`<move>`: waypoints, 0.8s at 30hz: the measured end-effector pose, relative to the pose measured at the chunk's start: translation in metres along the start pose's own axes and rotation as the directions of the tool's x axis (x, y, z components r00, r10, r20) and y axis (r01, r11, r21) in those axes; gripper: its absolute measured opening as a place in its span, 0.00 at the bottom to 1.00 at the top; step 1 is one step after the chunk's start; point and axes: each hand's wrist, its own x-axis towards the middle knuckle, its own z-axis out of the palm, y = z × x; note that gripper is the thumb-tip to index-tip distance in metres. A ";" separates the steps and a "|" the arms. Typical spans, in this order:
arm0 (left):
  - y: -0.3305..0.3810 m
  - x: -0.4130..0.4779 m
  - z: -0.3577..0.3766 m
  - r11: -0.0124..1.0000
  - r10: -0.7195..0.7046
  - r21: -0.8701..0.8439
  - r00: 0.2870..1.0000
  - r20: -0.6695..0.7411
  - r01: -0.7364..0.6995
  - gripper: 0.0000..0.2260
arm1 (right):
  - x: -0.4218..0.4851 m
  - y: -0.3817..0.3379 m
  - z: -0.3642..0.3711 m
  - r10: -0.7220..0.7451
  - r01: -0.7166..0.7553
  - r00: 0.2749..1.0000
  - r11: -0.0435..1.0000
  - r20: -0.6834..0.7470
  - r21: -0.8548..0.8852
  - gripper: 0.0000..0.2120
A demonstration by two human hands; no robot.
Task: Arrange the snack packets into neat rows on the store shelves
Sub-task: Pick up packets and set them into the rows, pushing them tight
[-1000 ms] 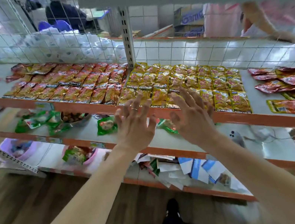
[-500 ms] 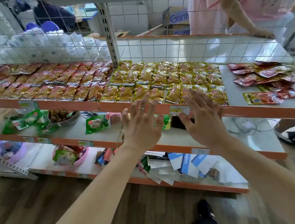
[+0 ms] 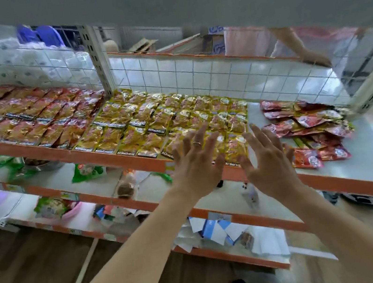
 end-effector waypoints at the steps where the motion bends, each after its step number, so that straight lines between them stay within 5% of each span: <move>1: 0.011 0.009 0.009 1.000 0.003 -0.006 1.000 0.005 -0.003 0.25 | 0.006 0.013 -0.002 -0.004 0.004 1.000 1.000 0.002 -0.001 0.27; 8: 0.070 0.063 0.073 0.998 0.056 0.007 0.998 -0.023 -0.056 0.26 | 0.037 0.098 -0.005 -0.010 0.009 1.000 0.999 -0.010 -0.042 0.27; 18: 0.120 0.101 0.135 0.978 0.187 0.067 0.971 0.150 -0.198 0.23 | 0.058 0.187 -0.018 0.139 -0.133 0.986 0.989 0.091 -0.065 0.26; 24: 0.127 0.129 0.149 0.990 0.115 0.066 0.979 0.166 -0.127 0.24 | 0.061 0.210 -0.021 0.053 -0.041 0.990 0.994 0.127 -0.097 0.23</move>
